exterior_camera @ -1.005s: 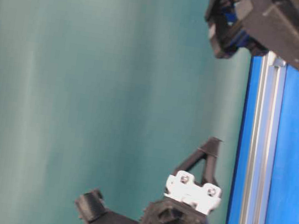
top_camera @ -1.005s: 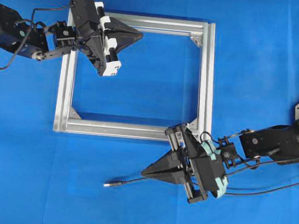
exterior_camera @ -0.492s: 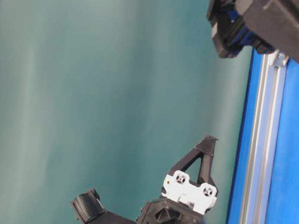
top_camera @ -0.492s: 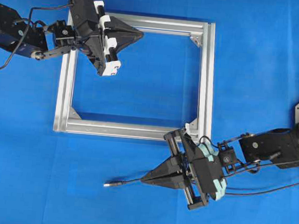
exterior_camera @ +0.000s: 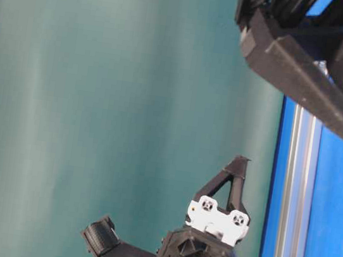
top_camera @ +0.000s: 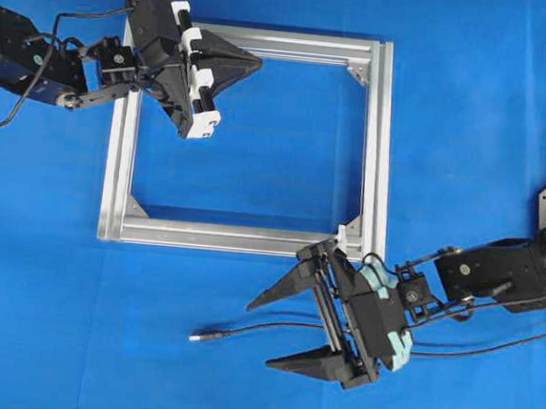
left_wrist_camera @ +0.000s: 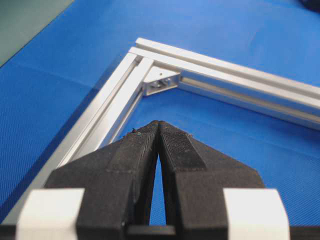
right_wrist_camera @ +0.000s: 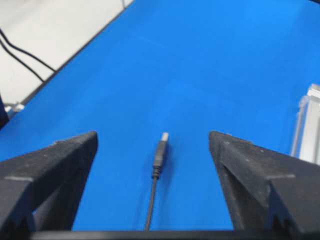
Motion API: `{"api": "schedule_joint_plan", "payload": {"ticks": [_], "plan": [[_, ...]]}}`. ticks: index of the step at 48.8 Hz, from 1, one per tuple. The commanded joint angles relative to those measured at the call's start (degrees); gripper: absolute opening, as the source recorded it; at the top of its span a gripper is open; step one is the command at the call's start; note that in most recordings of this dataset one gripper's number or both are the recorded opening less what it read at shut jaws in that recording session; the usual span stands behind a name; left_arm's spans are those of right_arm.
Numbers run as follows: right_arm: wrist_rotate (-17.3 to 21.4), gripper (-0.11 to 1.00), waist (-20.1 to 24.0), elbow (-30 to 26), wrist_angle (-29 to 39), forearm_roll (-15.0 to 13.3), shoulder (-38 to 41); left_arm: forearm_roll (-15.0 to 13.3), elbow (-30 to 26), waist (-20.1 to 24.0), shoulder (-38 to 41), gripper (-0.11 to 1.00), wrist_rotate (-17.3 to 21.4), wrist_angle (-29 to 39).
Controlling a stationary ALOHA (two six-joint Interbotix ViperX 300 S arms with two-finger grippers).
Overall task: Insert the wire through the string loop located on the right side.
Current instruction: 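Open the right gripper and move it toward the black USB cable end, then lower the right gripper and close it on the USB plug's cable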
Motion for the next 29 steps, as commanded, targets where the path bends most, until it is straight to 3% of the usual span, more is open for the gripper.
{"api": "schedule_joint_plan", "payload": {"ticks": [1, 17, 29], "plan": [[0.09, 0.83, 0.44, -1.49, 0.44, 0.62, -0.62, 0.18, -0.88, 0.09, -1.58, 0.00, -0.09, -0.35], [0.09, 0.83, 1.14, -5.54, 1.49, 4.66, 6.86, 0.18, -0.88, 0.09, -1.58, 0.00, -0.09, -0.35], [0.09, 0.83, 1.23, -7.91, 1.41, 9.40, 12.83, 0.18, -0.79, 0.09, -1.67, 0.00, -0.09, -0.35]]}}
